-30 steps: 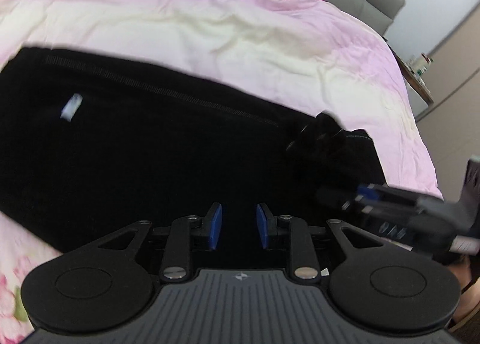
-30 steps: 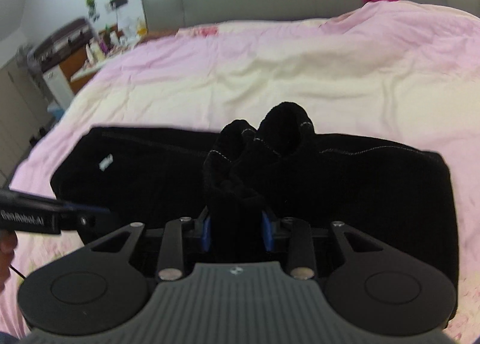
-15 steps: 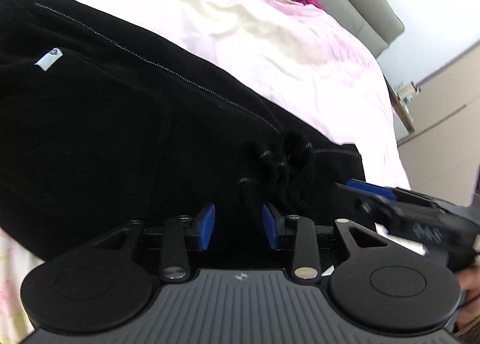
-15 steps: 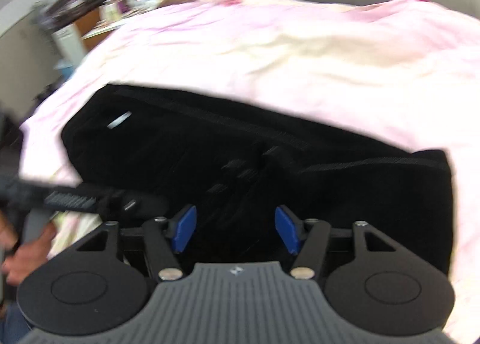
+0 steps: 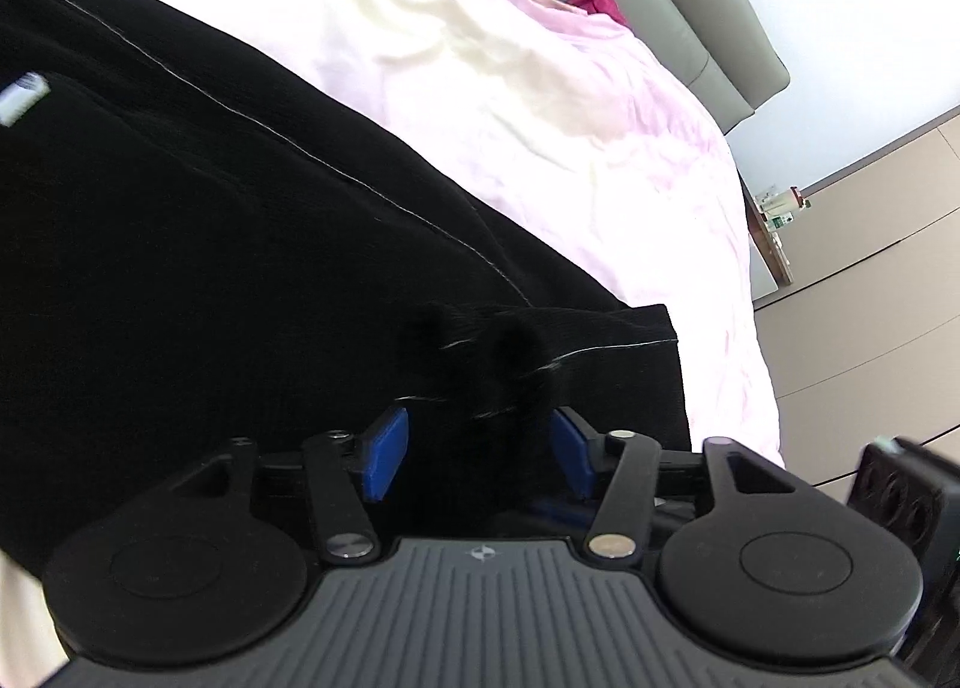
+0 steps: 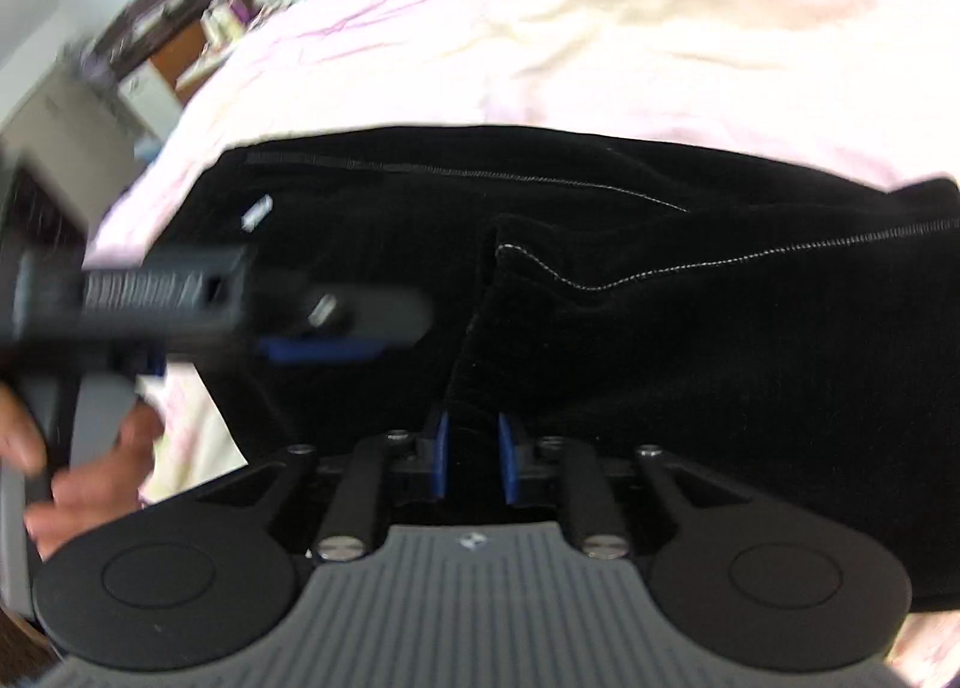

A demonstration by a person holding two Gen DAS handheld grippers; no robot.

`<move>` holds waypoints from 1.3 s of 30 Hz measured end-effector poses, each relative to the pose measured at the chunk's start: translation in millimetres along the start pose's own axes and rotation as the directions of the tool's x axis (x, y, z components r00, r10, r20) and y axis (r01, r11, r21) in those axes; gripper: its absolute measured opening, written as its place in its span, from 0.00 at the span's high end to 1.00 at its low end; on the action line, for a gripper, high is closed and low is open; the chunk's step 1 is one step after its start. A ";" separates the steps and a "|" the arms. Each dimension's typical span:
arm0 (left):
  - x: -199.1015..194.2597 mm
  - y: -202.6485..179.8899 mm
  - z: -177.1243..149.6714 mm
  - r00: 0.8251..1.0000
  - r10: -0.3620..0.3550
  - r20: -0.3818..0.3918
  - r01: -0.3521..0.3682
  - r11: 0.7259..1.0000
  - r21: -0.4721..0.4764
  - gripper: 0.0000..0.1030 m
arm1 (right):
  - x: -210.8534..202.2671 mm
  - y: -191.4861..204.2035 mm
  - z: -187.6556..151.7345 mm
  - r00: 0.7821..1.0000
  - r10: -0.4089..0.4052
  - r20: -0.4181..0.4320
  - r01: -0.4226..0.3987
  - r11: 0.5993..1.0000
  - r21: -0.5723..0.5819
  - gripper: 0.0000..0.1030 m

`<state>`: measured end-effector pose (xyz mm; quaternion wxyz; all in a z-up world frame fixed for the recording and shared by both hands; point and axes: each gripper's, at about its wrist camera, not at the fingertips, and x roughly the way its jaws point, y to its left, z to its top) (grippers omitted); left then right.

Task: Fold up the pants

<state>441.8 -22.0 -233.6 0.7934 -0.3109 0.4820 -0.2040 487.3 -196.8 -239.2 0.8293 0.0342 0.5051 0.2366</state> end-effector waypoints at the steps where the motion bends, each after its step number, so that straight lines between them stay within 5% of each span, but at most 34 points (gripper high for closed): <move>1: 5.3 -3.7 0.4 1.000 0.010 -0.003 -0.010 1.000 0.008 0.36 | 6.7 -1.7 -0.8 1.000 0.004 -0.008 -0.004 1.000 0.004 0.87; 6: 34.8 -23.0 5.0 0.995 0.098 -0.014 -0.096 0.991 0.094 0.31 | 27.2 -13.6 -11.7 0.999 0.050 -0.006 -0.050 0.997 0.056 0.85; 8: 47.3 -27.9 4.6 0.993 0.116 -0.014 -0.114 0.986 0.124 0.43 | 26.5 -18.3 -15.5 0.998 0.067 0.015 -0.068 0.995 0.077 0.84; 10: 53.1 -34.4 1.4 0.990 0.144 0.006 -0.144 0.978 0.154 0.68 | 18.5 -25.9 -21.9 0.996 0.086 0.035 -0.089 0.991 0.096 0.79; 14: 40.5 -52.0 -4.7 0.986 0.150 0.077 -0.165 0.954 0.251 0.75 | -6.3 -30.3 -34.0 0.995 0.071 0.075 -0.078 0.993 0.094 0.60; 17: 31.0 -83.4 3.2 0.985 0.122 0.121 -0.158 0.923 0.351 0.75 | -42.3 -48.3 -46.5 0.986 0.034 0.162 -0.051 0.994 0.099 0.53; 21: 18.7 -136.2 21.7 0.986 0.063 0.154 -0.132 0.860 0.493 0.76 | -92.4 -87.7 -57.1 0.960 -0.145 0.239 0.119 0.985 0.122 0.61; 25: 30.0 -150.2 40.9 0.984 0.120 0.130 -0.172 0.821 0.545 0.76 | -123.6 -134.8 -60.3 0.934 -0.257 0.248 0.212 0.958 0.194 0.65; 30: 77.6 -75.3 52.7 0.975 0.222 0.004 -0.206 0.902 0.378 0.76 | -119.6 -164.8 -61.4 0.925 -0.299 0.236 0.250 0.944 0.217 0.81; 34: 79.8 -28.6 53.1 0.990 0.138 -0.006 -0.132 0.959 0.251 0.75 | -101.7 -187.1 -44.2 0.918 -0.313 0.244 0.270 0.943 0.193 0.87; 39: 83.6 -17.3 60.8 0.993 0.117 -0.033 -0.106 0.967 0.234 0.74 | -63.4 -215.2 18.6 0.912 -0.320 0.258 0.280 0.943 0.179 0.88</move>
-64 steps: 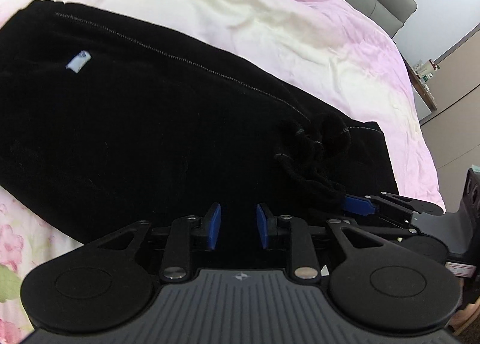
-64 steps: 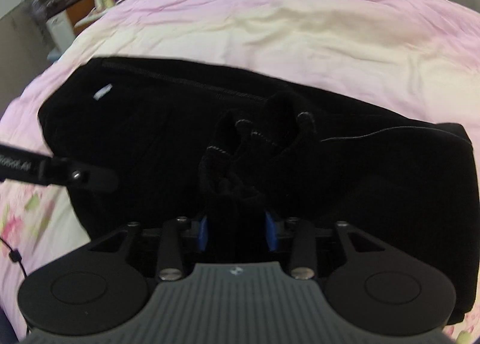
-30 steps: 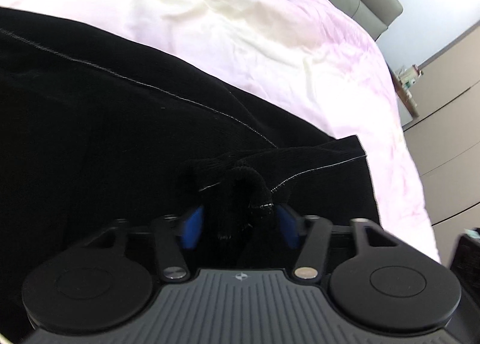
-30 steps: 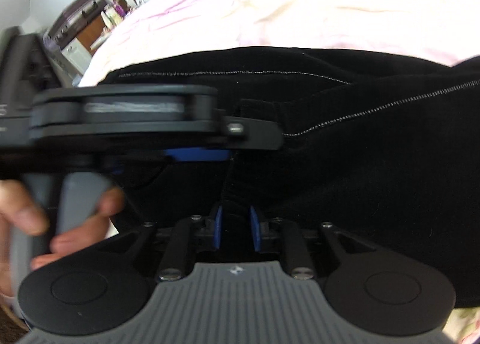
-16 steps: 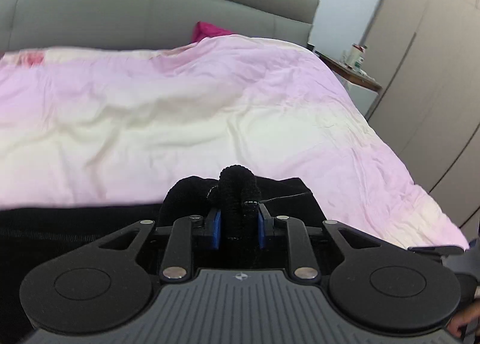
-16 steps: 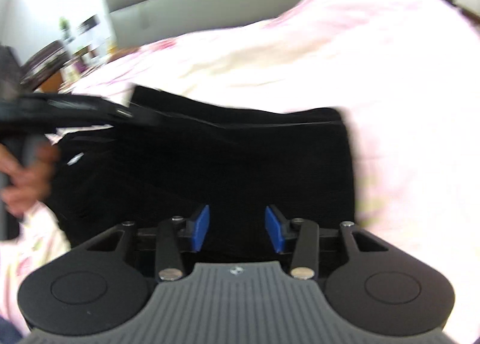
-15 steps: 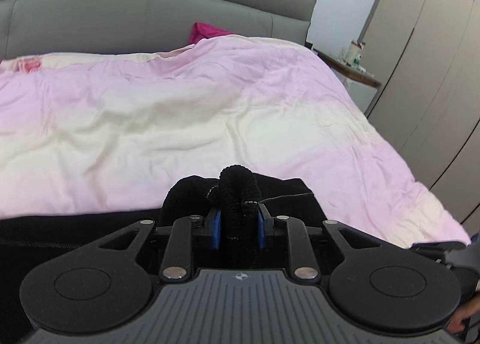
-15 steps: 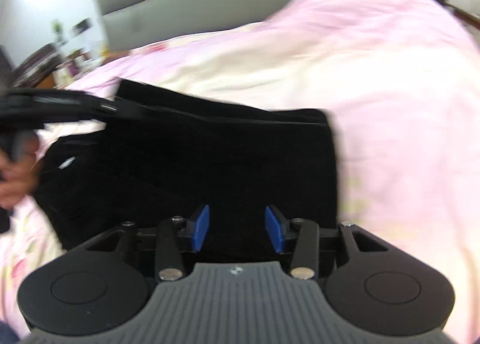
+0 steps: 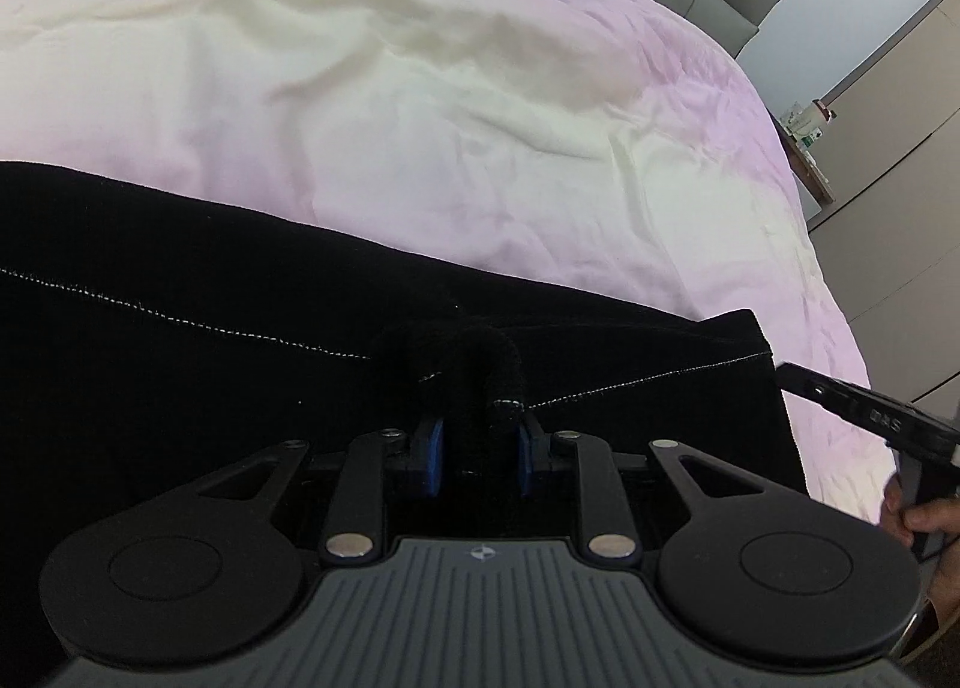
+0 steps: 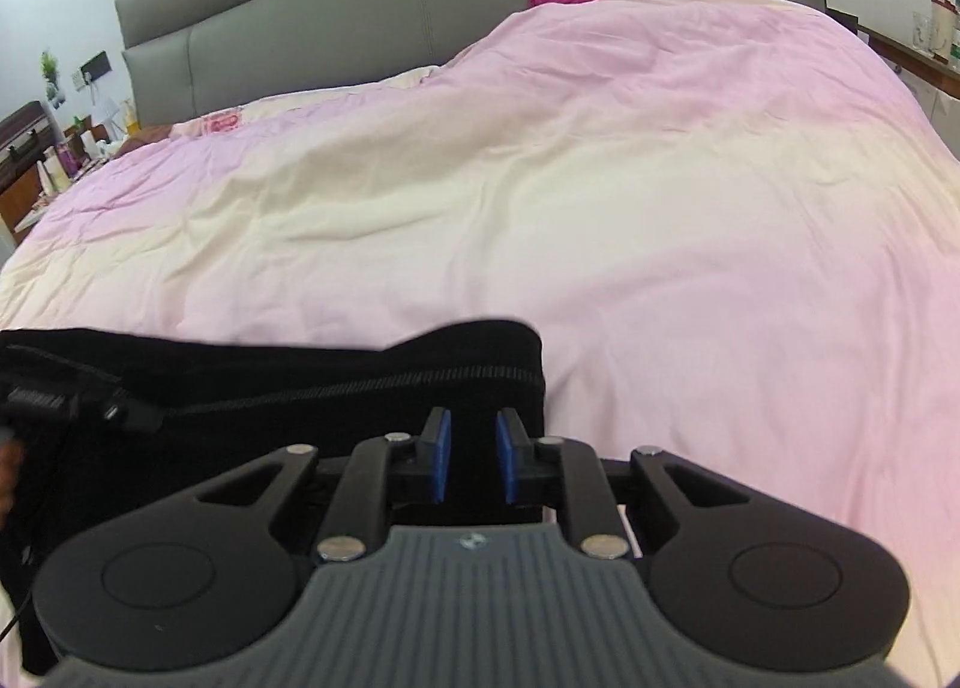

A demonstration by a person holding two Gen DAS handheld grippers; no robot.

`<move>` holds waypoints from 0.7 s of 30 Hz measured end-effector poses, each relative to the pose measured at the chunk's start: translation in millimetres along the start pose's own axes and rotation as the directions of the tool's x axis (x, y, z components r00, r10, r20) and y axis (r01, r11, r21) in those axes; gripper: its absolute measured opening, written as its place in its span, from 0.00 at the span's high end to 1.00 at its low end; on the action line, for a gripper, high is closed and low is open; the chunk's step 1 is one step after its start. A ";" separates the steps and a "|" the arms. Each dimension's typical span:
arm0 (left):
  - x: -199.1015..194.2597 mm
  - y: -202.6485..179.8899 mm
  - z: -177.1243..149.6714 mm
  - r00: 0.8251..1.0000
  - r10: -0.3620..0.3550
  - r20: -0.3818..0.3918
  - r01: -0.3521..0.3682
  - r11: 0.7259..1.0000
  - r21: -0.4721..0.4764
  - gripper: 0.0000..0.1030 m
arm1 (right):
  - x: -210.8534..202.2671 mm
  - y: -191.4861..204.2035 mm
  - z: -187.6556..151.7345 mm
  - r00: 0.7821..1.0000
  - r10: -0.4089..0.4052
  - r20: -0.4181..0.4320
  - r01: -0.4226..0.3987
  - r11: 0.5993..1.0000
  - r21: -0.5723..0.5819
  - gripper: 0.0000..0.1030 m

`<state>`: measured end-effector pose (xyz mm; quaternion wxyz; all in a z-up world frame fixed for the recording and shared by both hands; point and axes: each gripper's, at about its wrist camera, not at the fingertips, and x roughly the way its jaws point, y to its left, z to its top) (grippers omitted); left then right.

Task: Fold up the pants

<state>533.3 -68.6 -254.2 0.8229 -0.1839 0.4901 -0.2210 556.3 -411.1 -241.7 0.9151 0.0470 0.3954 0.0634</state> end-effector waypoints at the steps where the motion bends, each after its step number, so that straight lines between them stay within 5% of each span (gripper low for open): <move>1: 1.0 -0.4 0.6 1.000 0.008 -0.004 -0.008 1.000 0.009 0.73 | 14.4 -0.9 6.0 1.000 -0.009 -0.018 0.010 1.000 0.005 0.89; 5: 11.1 -0.7 2.1 0.999 0.029 -0.014 -0.029 0.999 0.034 0.71 | 77.3 -8.9 1.5 0.987 -0.053 -0.154 0.062 0.997 0.051 0.92; 8: 10.7 1.0 2.2 0.999 0.026 -0.020 -0.026 0.999 0.022 0.70 | 83.6 -13.4 0.6 0.985 -0.045 -0.166 0.059 0.995 0.083 0.93; 13: 8.7 -10.4 4.3 0.997 0.070 -0.029 -0.068 0.996 0.050 0.69 | 31.0 -4.7 -0.2 0.992 -0.034 -0.121 0.038 0.999 0.032 0.91; 18: 10.6 -19.5 2.5 0.993 0.118 -0.025 -0.115 0.988 0.100 0.69 | -42.8 10.6 -47.0 0.997 -0.001 -0.075 -0.001 1.000 -0.016 0.92; 21: 10.7 -25.6 -1.3 0.989 0.145 -0.015 -0.142 0.983 0.119 0.69 | -44.0 16.1 -84.5 0.992 -0.020 -0.125 0.013 0.998 -0.057 0.92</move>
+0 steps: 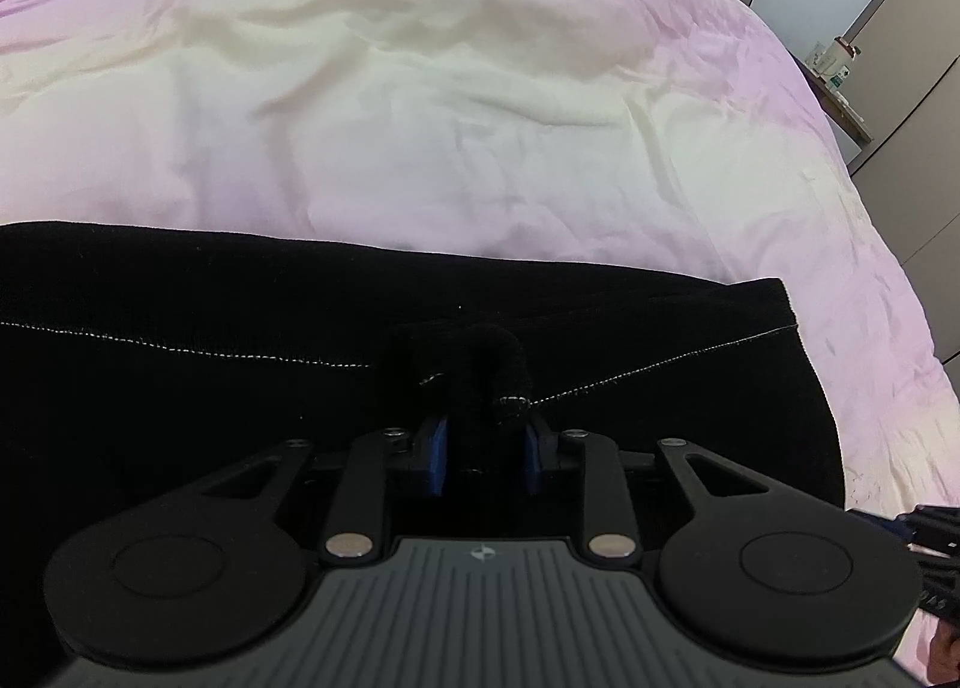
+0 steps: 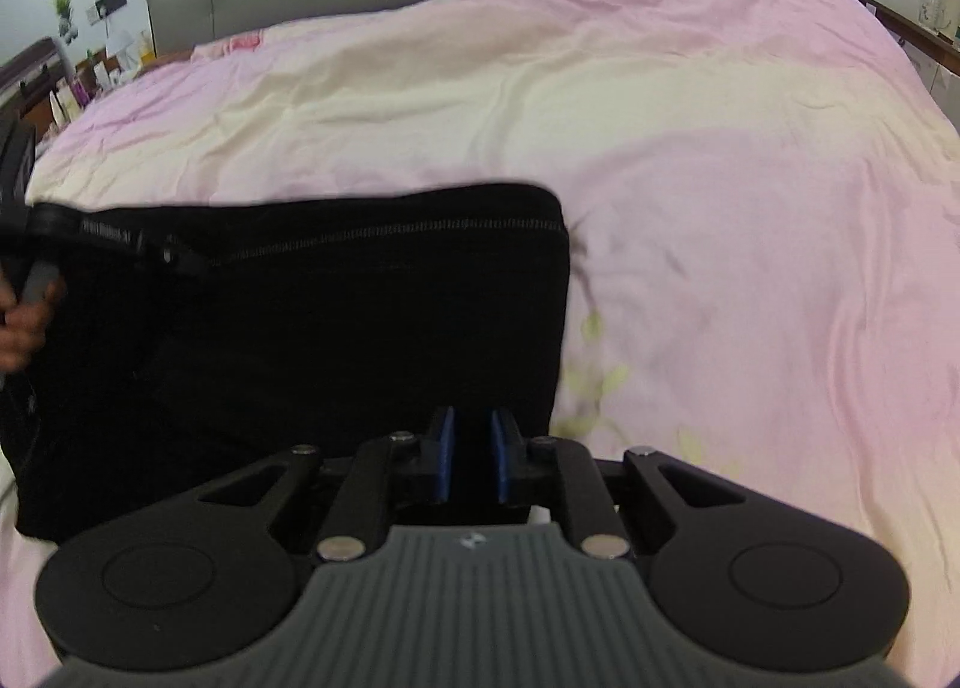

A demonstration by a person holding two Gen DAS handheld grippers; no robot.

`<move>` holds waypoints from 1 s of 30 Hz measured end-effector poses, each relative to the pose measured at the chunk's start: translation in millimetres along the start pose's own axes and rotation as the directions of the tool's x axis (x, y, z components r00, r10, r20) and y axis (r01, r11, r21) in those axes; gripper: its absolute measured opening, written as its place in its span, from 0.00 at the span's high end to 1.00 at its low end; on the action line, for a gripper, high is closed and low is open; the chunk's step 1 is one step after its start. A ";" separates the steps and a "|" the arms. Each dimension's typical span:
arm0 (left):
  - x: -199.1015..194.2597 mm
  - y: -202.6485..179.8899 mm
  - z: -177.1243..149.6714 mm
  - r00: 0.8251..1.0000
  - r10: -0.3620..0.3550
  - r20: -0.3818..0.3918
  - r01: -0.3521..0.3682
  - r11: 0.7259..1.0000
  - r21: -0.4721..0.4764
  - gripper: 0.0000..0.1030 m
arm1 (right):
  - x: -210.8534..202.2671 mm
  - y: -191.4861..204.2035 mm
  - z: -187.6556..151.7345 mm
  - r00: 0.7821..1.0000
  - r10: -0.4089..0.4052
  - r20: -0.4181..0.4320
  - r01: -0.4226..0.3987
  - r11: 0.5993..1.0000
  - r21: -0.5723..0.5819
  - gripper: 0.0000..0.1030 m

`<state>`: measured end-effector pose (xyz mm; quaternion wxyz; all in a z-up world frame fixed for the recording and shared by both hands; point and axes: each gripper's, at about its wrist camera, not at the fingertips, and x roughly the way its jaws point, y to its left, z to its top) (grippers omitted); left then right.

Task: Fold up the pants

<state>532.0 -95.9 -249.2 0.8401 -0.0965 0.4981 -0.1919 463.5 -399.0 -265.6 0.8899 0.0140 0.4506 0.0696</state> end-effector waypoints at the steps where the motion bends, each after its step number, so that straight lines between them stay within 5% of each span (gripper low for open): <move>1: -1.0 -3.0 -0.7 1.000 0.012 -0.001 -0.012 1.000 0.007 0.69 | 9.1 0.3 -10.0 1.000 -0.007 -0.025 0.007 1.000 -0.003 0.92; 6: -23.6 -22.2 0.3 0.996 0.078 -0.036 -0.077 0.997 0.031 0.54 | 23.6 5.4 -18.4 0.997 -0.048 -0.055 0.046 0.999 -0.024 0.92; 13: -76.8 -58.3 -35.2 0.996 0.088 -0.016 -0.084 0.984 0.156 0.53 | -35.3 10.9 -13.9 0.997 -0.024 0.070 0.025 1.000 -0.018 0.91; 16: -66.7 -68.2 -54.9 0.983 0.183 -0.023 -0.175 0.964 0.201 0.53 | -35.1 15.5 -22.3 0.996 -0.015 0.085 0.018 0.999 -0.042 0.91; 23: -43.2 -49.5 -66.1 0.979 0.192 -0.065 -0.187 0.979 0.080 0.52 | 5.4 21.9 -44.2 0.999 -0.038 0.011 0.039 0.995 -0.089 0.92; 30: -120.1 -35.8 -78.6 0.986 0.161 0.033 -0.164 0.982 0.096 0.53 | -26.9 37.3 -20.3 0.999 -0.032 0.019 0.034 0.987 -0.156 0.85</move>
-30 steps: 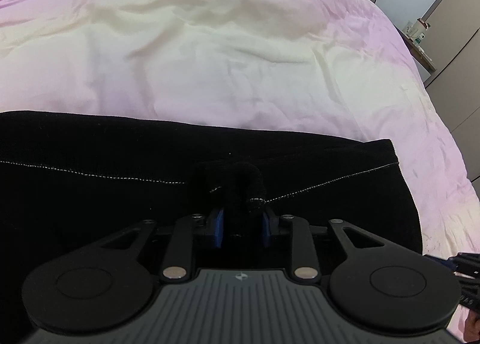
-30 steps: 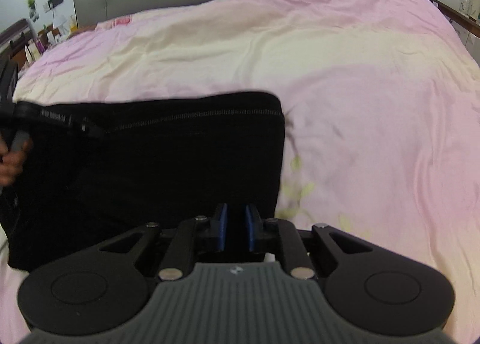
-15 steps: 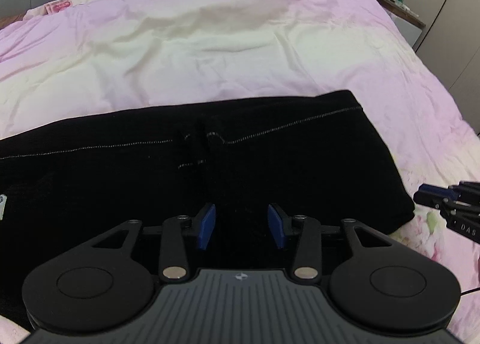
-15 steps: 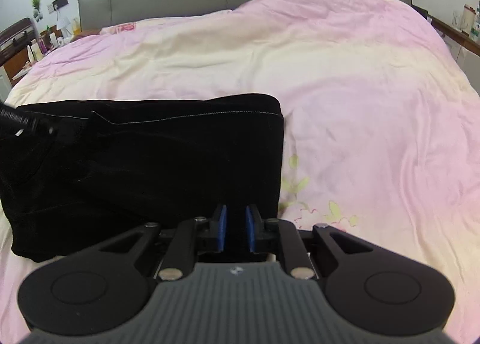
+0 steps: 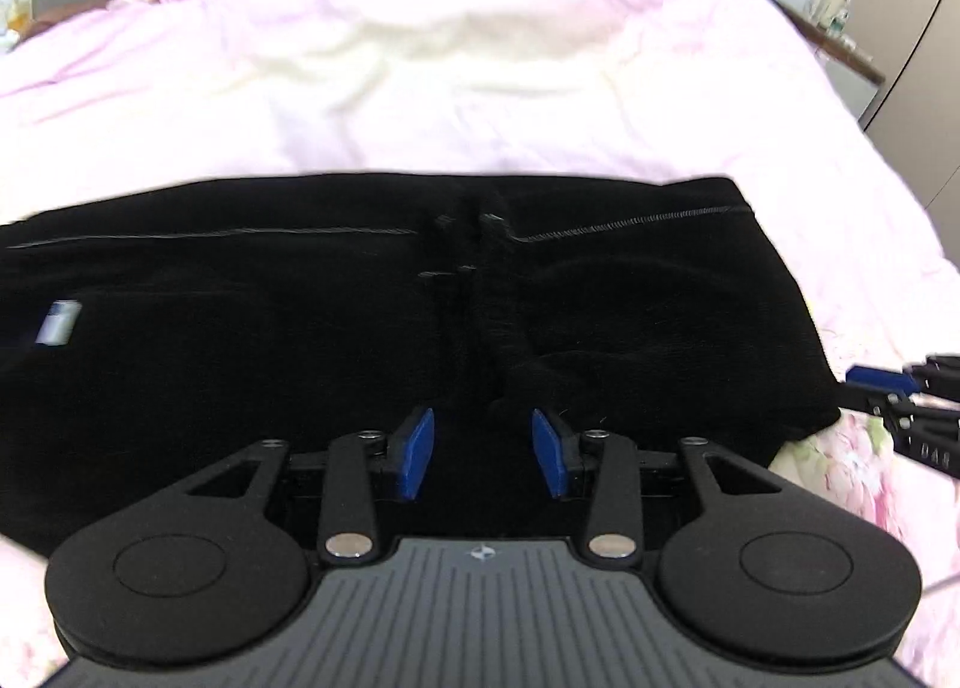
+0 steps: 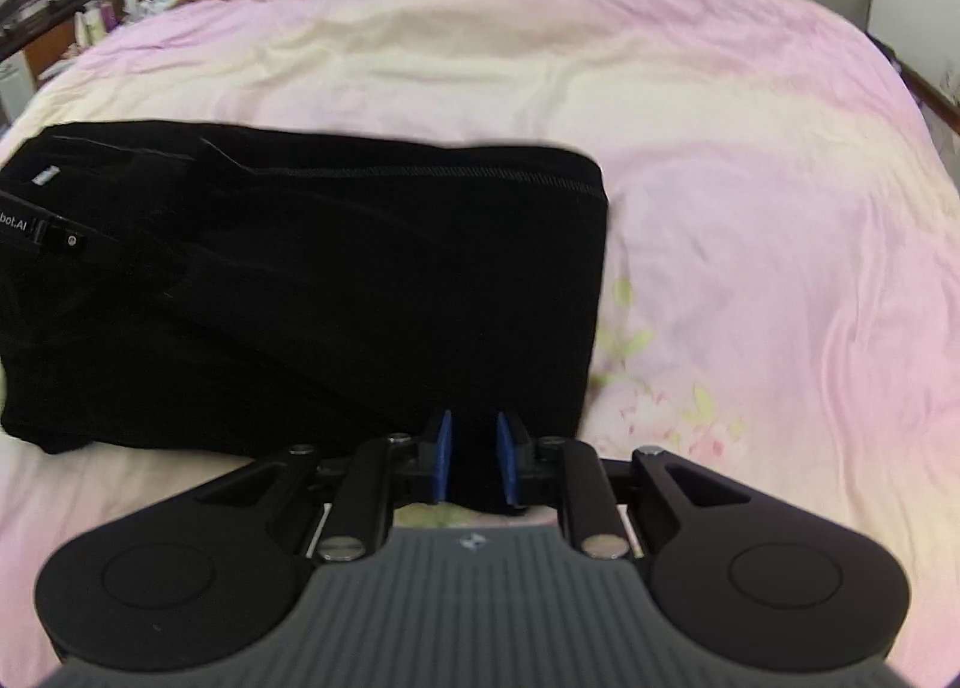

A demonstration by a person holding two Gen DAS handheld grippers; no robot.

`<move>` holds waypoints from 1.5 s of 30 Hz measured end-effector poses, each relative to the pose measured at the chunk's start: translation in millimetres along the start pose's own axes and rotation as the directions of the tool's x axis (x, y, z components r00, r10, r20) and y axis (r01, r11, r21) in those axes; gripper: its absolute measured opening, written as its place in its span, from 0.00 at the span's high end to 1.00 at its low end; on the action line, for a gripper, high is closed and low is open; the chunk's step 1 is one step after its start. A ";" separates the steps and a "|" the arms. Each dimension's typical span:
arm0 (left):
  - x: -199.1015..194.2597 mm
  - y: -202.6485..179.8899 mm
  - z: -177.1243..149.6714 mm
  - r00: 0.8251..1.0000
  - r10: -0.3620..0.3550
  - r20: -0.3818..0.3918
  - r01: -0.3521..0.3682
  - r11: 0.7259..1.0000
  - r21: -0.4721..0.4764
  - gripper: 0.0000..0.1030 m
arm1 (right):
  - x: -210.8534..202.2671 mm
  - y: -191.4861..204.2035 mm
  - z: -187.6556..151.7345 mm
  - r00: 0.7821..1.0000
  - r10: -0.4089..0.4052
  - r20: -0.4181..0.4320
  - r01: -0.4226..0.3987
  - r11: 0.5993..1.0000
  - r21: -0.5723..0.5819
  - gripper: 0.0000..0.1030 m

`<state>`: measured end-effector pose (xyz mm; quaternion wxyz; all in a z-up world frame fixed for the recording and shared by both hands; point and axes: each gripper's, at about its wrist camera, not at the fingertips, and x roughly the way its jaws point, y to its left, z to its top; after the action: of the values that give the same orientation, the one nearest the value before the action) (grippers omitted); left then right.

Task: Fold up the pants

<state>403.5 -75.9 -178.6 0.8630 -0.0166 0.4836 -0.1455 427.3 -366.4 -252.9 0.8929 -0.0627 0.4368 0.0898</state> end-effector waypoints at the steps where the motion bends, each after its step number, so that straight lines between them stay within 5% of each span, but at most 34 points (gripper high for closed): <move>1: -11.3 10.6 -4.1 1.000 0.011 0.016 -0.011 1.000 -0.013 0.51 | -5.4 3.3 3.9 1.000 0.015 0.004 -0.015 1.000 -0.014 0.80; 5: -57.8 67.9 -23.6 0.991 0.078 0.111 -0.065 0.991 -0.119 0.36 | -15.1 24.8 20.1 0.997 0.081 0.009 -0.080 0.990 -0.116 0.72; 9: -91.4 142.0 -43.8 0.976 0.137 0.167 -0.080 0.948 -0.308 0.30 | -11.8 51.5 39.6 0.993 0.121 0.005 -0.117 0.970 -0.213 0.68; 17: -94.5 268.0 -80.3 0.960 0.201 0.196 -0.032 0.772 -0.634 0.19 | 20.5 113.2 89.7 0.987 0.154 -0.049 -0.160 0.896 -0.415 0.68; 21: -70.0 297.7 -93.0 0.969 0.165 0.184 0.022 0.683 -0.730 0.19 | 47.0 142.0 115.1 0.982 0.169 -0.090 -0.191 0.816 -0.546 0.68; 26: -44.1 311.4 -106.8 0.964 0.124 0.233 0.106 0.626 -0.772 0.18 | 81.3 172.9 137.8 0.968 0.164 -0.192 -0.252 0.653 -0.714 0.68; 32: -27.2 325.2 -103.9 0.950 0.111 0.292 0.168 0.607 -0.777 0.19 | 111.3 200.4 148.7 0.950 0.162 -0.267 -0.311 0.440 -0.842 0.61; 34: -23.2 327.4 -101.6 0.949 0.105 0.296 0.178 0.595 -0.784 0.26 | 121.7 204.7 149.2 0.943 0.161 -0.290 -0.331 0.404 -0.853 0.60; 38: -28.7 322.7 -95.0 0.946 0.120 0.301 0.165 0.623 -0.765 0.42 | 133.2 199.1 148.7 0.932 0.181 -0.315 -0.362 0.398 -0.843 0.61; 41: -43.6 313.3 -85.9 0.935 0.136 0.327 0.163 0.654 -0.738 0.57 | 136.9 194.4 146.9 0.931 0.191 -0.312 -0.366 0.448 -0.816 0.61; 45: -71.3 292.1 -61.0 0.918 0.151 0.366 0.161 0.701 -0.695 0.70 | 127.2 190.2 142.5 0.942 0.189 -0.277 -0.334 0.465 -0.820 0.62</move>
<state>386.0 229.7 -201.3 0.8674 -0.3792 0.3171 0.0570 572.5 -140.2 -272.9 0.6845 -0.4340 0.4035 0.4245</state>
